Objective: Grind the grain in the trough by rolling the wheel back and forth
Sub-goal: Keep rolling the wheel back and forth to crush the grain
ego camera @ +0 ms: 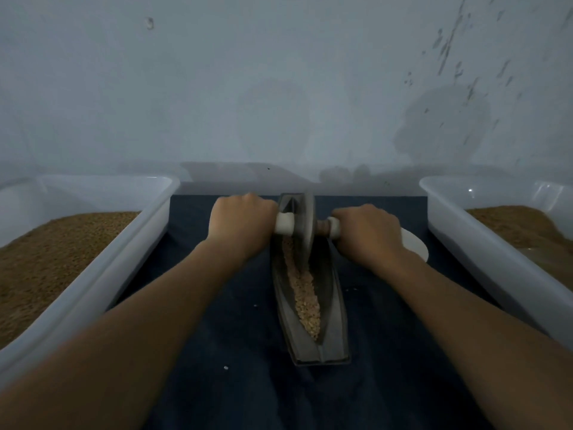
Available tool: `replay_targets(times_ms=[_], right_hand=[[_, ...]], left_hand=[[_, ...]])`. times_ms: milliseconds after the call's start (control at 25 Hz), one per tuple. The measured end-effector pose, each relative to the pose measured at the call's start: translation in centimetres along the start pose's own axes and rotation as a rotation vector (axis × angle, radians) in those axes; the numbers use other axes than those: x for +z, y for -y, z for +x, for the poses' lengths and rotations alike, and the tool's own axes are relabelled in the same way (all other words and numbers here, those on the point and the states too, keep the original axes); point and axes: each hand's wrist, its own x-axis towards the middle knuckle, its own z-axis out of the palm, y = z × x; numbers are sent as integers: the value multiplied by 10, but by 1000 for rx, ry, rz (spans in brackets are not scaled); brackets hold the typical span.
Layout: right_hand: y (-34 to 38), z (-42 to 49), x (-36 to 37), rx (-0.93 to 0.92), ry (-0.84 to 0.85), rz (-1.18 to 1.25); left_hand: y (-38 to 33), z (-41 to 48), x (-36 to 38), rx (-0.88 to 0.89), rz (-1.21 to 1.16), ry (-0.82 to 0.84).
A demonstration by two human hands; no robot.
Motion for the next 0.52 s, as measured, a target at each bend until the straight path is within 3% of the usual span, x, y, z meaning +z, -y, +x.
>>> replay_targets(times_ms=[120,360,520], right_hand=[[0,1,-3,-12,27,-6],[-8,-67,-24,-187,-117,-132],[-4,-41,-16,-117,-61,-103]], left_hand=[[1,0,-5,5,-28,26],[2,-77,-11,95,-75,-217],[0,-52,3,32,-45,-98]])
